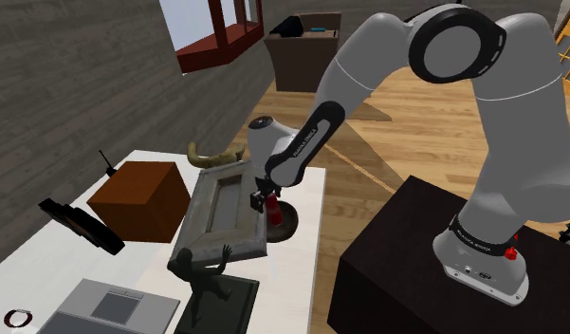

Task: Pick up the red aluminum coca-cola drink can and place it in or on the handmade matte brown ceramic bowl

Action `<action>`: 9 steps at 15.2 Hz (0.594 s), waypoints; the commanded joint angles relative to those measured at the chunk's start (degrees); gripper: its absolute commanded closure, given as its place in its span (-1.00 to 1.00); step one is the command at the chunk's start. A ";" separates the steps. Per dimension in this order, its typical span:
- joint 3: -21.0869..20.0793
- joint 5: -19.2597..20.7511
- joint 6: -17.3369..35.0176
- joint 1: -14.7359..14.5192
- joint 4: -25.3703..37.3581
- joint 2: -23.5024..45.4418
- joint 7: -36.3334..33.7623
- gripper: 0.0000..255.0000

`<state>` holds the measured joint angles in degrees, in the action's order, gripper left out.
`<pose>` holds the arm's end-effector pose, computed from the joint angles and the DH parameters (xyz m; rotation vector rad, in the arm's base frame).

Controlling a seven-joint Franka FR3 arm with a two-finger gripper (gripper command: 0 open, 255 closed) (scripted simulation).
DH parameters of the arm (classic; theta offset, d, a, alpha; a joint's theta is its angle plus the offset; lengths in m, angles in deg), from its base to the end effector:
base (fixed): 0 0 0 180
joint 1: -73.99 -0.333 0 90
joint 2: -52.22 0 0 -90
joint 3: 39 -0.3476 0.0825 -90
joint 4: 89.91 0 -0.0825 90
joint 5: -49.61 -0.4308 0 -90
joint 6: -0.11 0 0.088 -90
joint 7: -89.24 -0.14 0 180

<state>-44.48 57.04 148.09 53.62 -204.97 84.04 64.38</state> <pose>0.5837 0.2838 0.1324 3.1287 0.1748 0.0470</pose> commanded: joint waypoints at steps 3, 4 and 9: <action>-0.84 -0.82 -4.45 0.42 -1.39 -3.61 0.87 -1.00; -0.84 -0.82 -4.44 0.42 -1.40 -3.62 0.87 -1.00; -0.84 -0.82 -4.45 0.42 -1.39 -3.61 0.87 -1.00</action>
<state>-45.31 56.23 143.66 54.04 -206.35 80.44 65.25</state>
